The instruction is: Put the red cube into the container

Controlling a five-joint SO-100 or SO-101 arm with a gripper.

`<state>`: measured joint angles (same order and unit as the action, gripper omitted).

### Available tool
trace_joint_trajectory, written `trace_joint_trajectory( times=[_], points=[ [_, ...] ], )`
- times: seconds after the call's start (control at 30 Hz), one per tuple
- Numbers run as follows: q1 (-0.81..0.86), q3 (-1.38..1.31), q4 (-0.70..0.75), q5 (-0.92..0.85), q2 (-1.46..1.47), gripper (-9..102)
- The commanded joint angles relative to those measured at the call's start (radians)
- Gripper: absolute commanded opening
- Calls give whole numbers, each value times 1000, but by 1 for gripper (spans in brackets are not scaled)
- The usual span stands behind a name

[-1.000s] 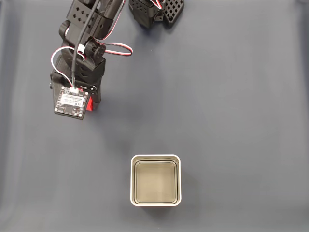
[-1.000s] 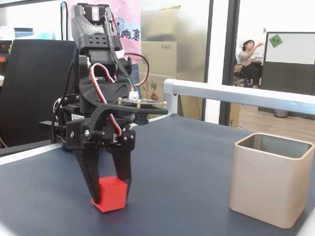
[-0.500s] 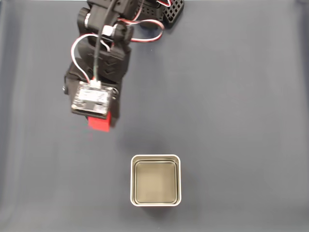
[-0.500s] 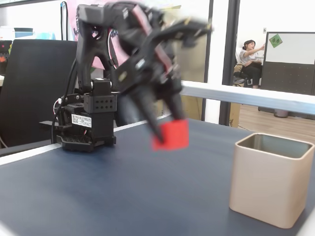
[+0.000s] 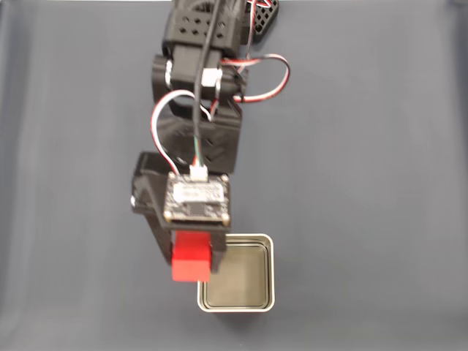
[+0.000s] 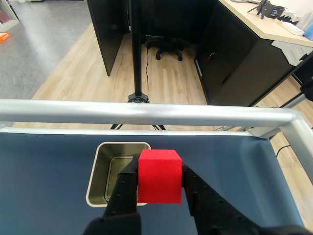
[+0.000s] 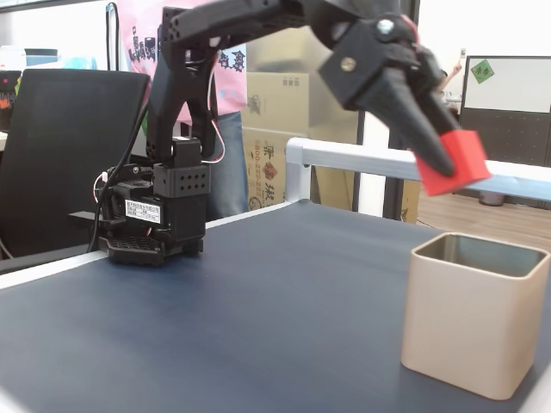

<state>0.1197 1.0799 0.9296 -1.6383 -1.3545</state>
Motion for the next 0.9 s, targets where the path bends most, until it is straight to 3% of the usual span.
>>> trace_joint_trajectory(
  times=[0.0, 0.87],
  points=[
    [-31, -91, 3, 18, 12, 2],
    [-115, -25, 31, 84, 110, 2]
  ],
)
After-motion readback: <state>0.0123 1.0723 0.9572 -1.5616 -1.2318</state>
